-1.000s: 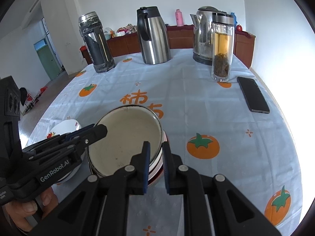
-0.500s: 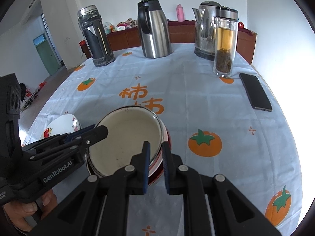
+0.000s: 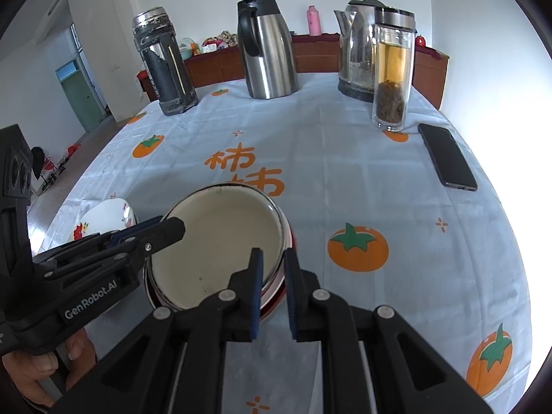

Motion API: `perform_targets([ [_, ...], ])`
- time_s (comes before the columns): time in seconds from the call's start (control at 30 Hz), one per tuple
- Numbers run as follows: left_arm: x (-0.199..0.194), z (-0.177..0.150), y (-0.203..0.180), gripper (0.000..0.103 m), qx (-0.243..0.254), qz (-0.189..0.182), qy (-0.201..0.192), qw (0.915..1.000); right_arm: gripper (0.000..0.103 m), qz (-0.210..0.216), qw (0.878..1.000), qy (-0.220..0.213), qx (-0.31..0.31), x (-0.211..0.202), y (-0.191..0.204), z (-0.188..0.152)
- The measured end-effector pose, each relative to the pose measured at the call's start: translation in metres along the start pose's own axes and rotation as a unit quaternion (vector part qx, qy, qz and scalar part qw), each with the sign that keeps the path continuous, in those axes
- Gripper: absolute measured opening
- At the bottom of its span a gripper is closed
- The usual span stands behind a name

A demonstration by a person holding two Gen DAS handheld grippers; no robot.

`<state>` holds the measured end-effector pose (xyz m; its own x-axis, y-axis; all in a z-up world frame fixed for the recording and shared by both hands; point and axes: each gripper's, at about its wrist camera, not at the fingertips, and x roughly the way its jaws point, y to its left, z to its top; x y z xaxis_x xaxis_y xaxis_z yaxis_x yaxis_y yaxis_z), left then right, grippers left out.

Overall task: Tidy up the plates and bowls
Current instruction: 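Lower the cream enamel bowl with both grippers into the pink bowl, then open both grippers and regrip the rim of the nested bowl stack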

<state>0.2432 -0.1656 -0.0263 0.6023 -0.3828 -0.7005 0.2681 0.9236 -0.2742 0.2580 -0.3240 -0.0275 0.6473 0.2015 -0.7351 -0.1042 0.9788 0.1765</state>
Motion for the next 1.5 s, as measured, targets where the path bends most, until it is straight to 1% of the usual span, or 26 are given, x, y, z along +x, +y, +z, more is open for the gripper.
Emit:
perform_targets([
  [0.2,0.0,0.0,0.0,0.018,0.001,0.0,0.0,1.0,0.014,-0.006,1.0,-0.003,-0.004,0.0,0.0,-0.002],
  [1.2,0.0,0.001,0.0,0.018,0.001,-0.003,-0.003,1.0,0.014,-0.011,1.0,-0.002,-0.01,0.001,0.003,-0.002],
  [1.23,-0.001,0.001,0.0,0.02,0.0,-0.003,-0.005,1.0,0.014,-0.011,1.0,-0.003,-0.014,0.0,0.003,-0.003],
  [1.27,-0.002,0.002,0.002,0.026,-0.004,-0.008,-0.007,0.9999,0.018,-0.006,1.0,-0.005,-0.015,0.0,0.003,-0.003],
  [1.3,-0.005,0.002,0.003,0.036,-0.008,-0.014,-0.011,0.9998,0.023,0.008,1.0,-0.012,-0.011,-0.002,0.001,-0.004],
  [1.33,-0.007,0.003,0.005,0.041,-0.011,-0.018,-0.017,0.9996,0.031,0.013,1.0,-0.017,-0.009,-0.004,0.001,-0.004],
  [1.37,-0.01,0.004,0.006,0.05,-0.013,-0.015,-0.024,0.9995,0.034,0.012,1.0,-0.024,-0.009,-0.007,0.001,-0.005],
  [1.4,-0.012,0.004,0.007,0.054,-0.015,-0.011,-0.031,0.9993,0.034,0.003,0.999,-0.033,-0.012,-0.01,0.0,-0.005],
  [1.43,-0.013,0.005,0.008,0.055,-0.017,-0.01,-0.035,0.9992,0.037,-0.001,0.999,-0.037,-0.013,-0.011,0.002,-0.005],
  [1.47,-0.012,0.005,0.01,0.055,-0.02,-0.011,-0.034,0.9992,0.043,-0.005,0.999,-0.044,-0.012,-0.014,-0.001,-0.004],
  [1.5,-0.011,0.006,0.011,0.055,-0.022,-0.011,-0.031,0.9992,0.046,-0.006,0.999,-0.046,-0.008,-0.015,-0.003,-0.004],
])
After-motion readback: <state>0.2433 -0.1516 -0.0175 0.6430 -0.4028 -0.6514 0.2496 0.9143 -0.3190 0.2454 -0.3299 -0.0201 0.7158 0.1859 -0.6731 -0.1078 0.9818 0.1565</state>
